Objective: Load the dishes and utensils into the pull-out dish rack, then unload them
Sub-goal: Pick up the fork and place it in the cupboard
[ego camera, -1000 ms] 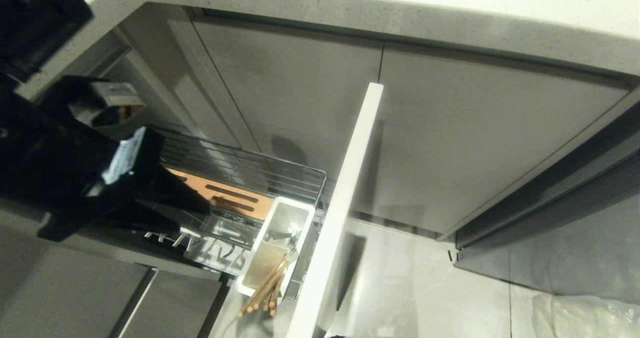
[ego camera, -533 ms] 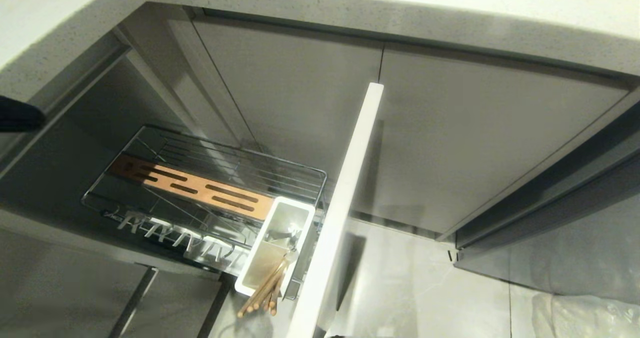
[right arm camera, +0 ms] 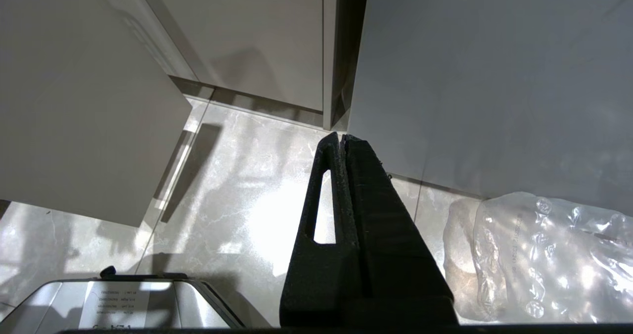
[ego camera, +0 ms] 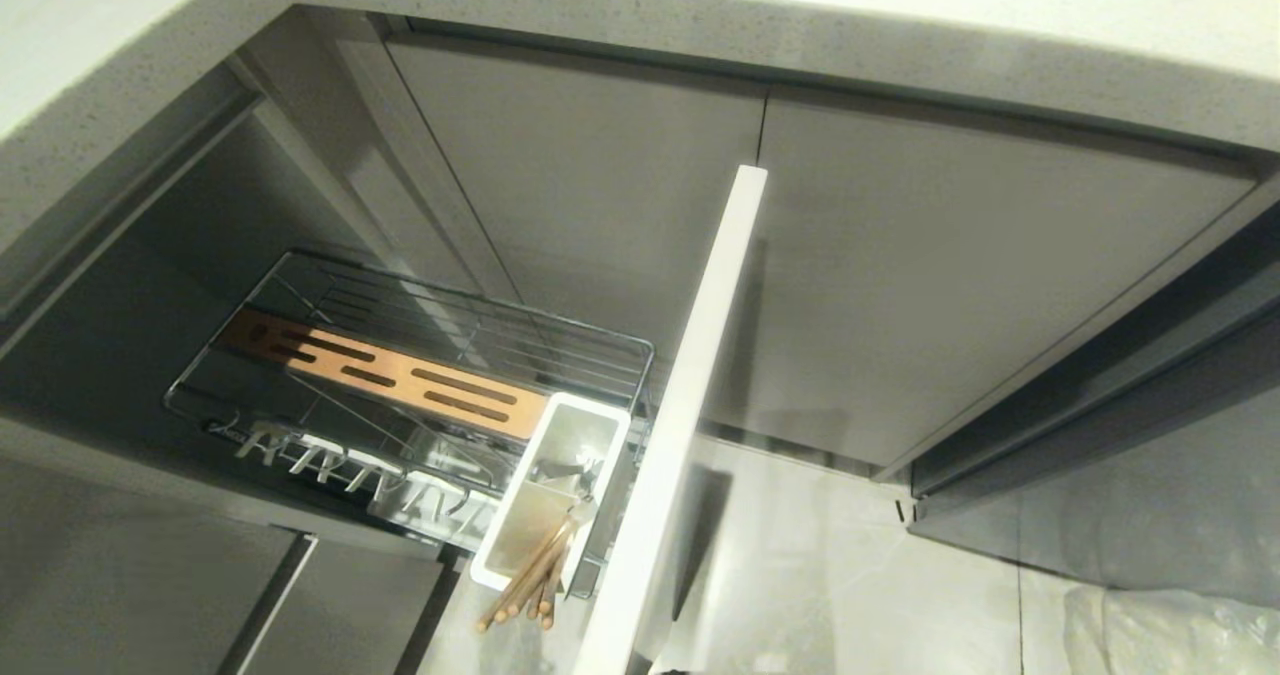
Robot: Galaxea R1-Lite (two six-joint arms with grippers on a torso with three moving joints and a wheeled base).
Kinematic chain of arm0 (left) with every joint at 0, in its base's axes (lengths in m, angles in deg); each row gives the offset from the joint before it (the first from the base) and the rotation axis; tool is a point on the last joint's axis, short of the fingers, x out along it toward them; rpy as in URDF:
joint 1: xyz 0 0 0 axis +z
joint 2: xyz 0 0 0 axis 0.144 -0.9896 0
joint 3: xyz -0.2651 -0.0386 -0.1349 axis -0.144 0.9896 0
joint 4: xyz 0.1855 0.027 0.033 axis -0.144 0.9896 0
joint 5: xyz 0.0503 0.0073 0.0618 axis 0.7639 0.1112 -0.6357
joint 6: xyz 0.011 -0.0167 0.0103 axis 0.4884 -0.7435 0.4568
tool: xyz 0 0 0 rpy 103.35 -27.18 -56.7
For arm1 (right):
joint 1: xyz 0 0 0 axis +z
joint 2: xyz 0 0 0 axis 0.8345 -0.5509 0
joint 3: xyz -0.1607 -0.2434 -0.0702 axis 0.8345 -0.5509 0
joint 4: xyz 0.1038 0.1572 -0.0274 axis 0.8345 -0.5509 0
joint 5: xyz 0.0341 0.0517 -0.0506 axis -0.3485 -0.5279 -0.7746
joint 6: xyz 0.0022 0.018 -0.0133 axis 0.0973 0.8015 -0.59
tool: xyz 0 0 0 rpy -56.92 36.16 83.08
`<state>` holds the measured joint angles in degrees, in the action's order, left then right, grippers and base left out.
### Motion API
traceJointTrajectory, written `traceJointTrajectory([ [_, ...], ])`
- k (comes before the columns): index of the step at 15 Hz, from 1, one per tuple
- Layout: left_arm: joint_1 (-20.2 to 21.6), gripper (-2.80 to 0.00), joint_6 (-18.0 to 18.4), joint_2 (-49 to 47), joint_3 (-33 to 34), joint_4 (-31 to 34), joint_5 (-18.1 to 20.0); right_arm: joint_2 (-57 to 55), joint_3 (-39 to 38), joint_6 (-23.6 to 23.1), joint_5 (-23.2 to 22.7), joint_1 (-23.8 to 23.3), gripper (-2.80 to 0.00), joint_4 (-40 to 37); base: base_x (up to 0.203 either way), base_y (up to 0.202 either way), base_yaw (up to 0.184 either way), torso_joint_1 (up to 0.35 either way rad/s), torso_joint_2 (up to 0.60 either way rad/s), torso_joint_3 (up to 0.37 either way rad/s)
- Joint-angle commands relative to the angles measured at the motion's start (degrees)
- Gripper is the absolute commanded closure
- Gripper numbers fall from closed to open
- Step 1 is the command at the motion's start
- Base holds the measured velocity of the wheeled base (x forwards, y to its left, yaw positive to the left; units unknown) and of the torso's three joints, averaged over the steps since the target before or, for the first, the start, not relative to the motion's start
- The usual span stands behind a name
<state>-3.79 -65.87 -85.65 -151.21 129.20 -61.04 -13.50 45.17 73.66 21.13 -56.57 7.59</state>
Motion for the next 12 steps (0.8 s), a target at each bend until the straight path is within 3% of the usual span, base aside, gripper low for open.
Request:
traceJointTrajectory([
  [1, 7.3, 0.00, 3.2, 2.0, 0.3, 0.3, 0.0, 0.0, 0.0, 0.0, 0.0, 0.0, 0.00, 0.0, 0.000, 0.000, 0.000, 0.000, 0.00, 0.000],
  [5, 26.7, 0.00, 11.0, 1.4, 2.8, -0.1, 2.6, 0.0, 0.0, 0.0, 0.0, 0.0, 0.00, 0.0, 0.000, 0.000, 0.000, 0.000, 0.00, 0.000],
  [7, 35.4, 0.00, 15.4, 0.4, 4.8, -0.2, 9.2, 0.0, 0.0, 0.0, 0.0, 0.0, 0.00, 0.0, 0.000, 0.000, 0.000, 0.000, 0.00, 0.000],
  [10, 46.2, 0.00, 18.8, -2.9, 6.3, -0.1, 16.4, 0.0, 0.0, 0.0, 0.1, 0.0, 0.00, 0.0, 0.000, 0.000, 0.000, 0.000, 0.00, 0.000],
  [12, 56.5, 0.00, 21.4, -4.7, 5.5, -0.2, 23.6, 0.0, 0.0, 0.0, 0.0, 0.0, 0.00, 0.0, 0.000, 0.000, 0.000, 0.000, 0.00, 0.000],
])
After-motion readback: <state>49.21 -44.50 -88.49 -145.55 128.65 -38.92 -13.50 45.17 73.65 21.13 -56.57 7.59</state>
